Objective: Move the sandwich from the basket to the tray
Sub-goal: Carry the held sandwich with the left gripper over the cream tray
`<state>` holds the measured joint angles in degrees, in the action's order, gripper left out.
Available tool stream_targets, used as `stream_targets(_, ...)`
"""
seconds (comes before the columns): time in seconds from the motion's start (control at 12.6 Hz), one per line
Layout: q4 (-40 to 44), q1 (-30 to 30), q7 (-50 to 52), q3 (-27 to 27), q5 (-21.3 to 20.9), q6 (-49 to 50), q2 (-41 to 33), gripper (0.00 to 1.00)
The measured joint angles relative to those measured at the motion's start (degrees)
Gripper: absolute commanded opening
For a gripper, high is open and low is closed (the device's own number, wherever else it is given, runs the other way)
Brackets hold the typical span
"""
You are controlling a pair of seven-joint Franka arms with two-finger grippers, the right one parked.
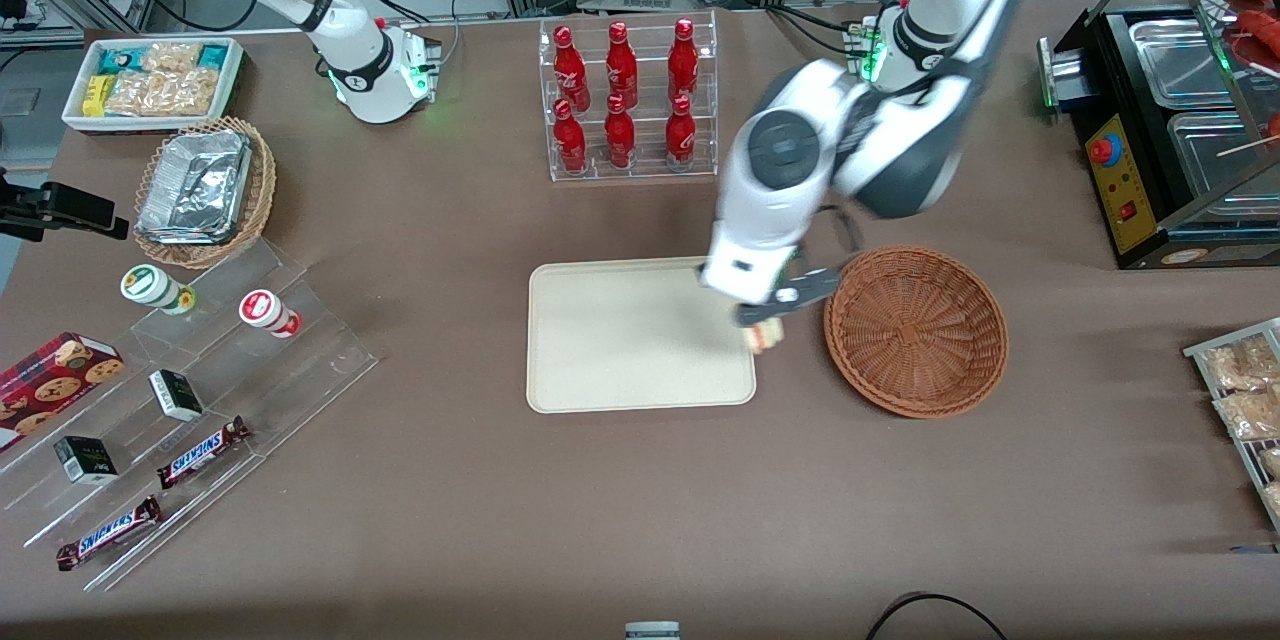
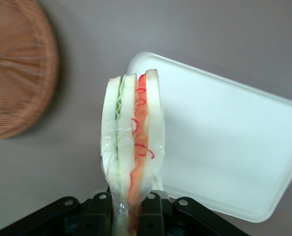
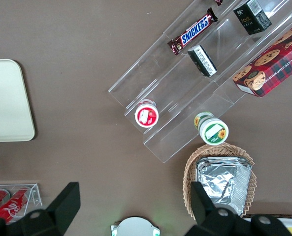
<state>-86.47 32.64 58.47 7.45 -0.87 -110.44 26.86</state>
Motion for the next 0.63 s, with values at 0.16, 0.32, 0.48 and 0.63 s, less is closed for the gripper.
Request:
stream_targets(0.16, 2.9, 3.5, -0.1, 0.0, -0.1, -5.5, 5.2, 0.00)
stream_targets(0.32, 3.9, 5.9, -0.3, 0.0, -1.4, -10.1, 8.6, 0.00)
stream_targets(0.48, 4.2, 7.3, -2.9, 0.0, -3.4, -13.4, 11.3, 0.00)
stream_targets(0.63, 4.3, 7.6, -6.6, -0.1, -3.9, -14.7, 13.9, 0.00)
